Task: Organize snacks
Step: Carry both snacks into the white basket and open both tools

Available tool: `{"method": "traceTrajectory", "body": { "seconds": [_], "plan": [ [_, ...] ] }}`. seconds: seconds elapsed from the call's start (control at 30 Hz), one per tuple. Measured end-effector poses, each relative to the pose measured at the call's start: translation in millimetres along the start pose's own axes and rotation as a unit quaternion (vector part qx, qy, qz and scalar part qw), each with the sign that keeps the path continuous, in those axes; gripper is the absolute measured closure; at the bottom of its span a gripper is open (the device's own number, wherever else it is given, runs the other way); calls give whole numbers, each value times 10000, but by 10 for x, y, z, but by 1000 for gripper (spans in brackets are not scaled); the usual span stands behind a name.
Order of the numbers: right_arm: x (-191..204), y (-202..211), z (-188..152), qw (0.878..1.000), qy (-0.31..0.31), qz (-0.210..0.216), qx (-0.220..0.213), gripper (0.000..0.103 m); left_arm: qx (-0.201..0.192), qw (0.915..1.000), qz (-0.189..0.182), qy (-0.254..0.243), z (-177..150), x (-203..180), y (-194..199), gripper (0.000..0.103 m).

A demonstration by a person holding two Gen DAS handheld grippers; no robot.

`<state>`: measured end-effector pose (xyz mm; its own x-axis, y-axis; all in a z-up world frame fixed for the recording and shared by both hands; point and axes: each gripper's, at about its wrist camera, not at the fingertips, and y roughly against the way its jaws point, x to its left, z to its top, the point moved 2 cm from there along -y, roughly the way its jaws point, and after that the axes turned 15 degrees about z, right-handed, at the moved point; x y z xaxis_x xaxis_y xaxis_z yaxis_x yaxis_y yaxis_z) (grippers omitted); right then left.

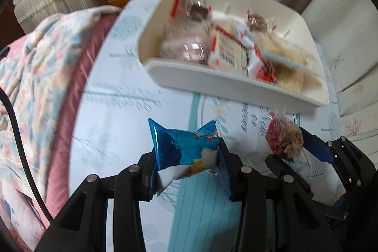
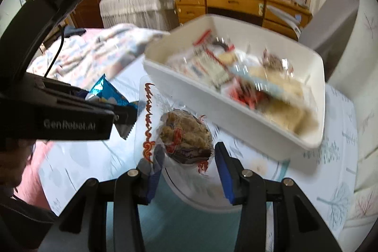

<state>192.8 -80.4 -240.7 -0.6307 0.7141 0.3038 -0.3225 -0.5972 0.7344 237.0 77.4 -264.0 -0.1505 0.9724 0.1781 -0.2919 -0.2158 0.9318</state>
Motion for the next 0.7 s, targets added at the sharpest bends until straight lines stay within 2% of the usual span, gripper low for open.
{"method": "traceTrajectory", "body": {
  "seconds": [0.33, 0.5, 0.7],
  "plan": [
    [-55, 64, 667, 9972, -195, -109, -717, 59, -539, 9985, -19, -62, 656, 219, 285, 62],
    [-237, 156, 943, 9925, -477, -423, -1040, 58, -827, 9962, -186, -175, 1057, 164, 339, 62],
    [-600, 299, 1104, 9843, -1075, -707, -1207, 56, -1099, 9926, -434, -284, 1449, -32, 350, 62]
  ]
}}
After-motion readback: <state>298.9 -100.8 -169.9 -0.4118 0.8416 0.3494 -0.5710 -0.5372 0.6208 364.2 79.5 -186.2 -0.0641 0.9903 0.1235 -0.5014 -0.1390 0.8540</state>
